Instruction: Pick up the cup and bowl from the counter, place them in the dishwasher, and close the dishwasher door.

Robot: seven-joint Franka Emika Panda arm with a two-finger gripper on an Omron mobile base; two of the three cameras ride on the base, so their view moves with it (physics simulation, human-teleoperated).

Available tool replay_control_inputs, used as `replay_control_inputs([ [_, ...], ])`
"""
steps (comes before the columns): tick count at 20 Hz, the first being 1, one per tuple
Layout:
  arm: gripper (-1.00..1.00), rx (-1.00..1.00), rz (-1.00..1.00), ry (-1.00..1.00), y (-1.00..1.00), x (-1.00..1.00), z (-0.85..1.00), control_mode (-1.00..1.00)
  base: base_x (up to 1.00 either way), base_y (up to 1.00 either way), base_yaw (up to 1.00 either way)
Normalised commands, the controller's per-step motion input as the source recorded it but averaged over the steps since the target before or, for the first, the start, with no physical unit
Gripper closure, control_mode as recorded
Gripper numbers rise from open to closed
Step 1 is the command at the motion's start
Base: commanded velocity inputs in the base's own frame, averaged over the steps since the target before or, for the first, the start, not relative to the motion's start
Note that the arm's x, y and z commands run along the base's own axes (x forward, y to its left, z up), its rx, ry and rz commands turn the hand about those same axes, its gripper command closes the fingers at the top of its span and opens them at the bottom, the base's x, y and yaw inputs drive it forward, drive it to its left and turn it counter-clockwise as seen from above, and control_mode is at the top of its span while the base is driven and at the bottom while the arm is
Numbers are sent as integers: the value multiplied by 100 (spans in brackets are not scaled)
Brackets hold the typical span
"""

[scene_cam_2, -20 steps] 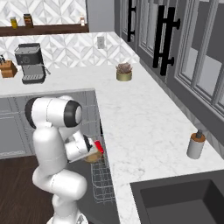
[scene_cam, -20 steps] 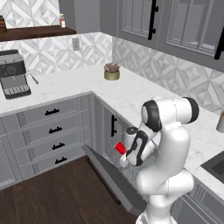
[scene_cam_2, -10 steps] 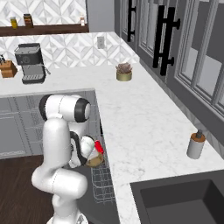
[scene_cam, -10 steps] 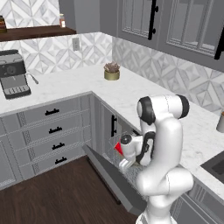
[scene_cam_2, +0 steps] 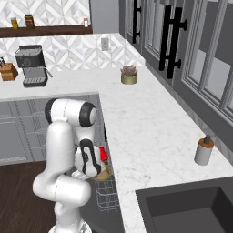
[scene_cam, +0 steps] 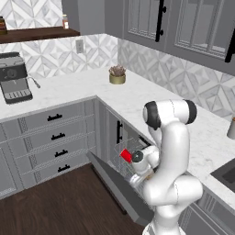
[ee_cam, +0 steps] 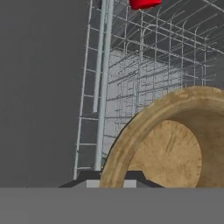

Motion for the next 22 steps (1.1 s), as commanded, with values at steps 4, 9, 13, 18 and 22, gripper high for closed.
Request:
replay_control_inputs([
  [4, 100, 0, 0, 0, -39, 5, -3, -100, 0, 0, 0],
  [9, 100, -3, 1, 0, 0, 10, -45, -100, 0, 0, 0],
  [13, 100, -7, 2, 0, 2, 12, -66, -100, 0, 0, 0],
  [18, -100, -4, 5, 2, 25, -1, -72, -100, 0, 0, 0],
  [22, -100, -2, 2, 0, 41, -2, -14, -100, 0, 0, 0],
])
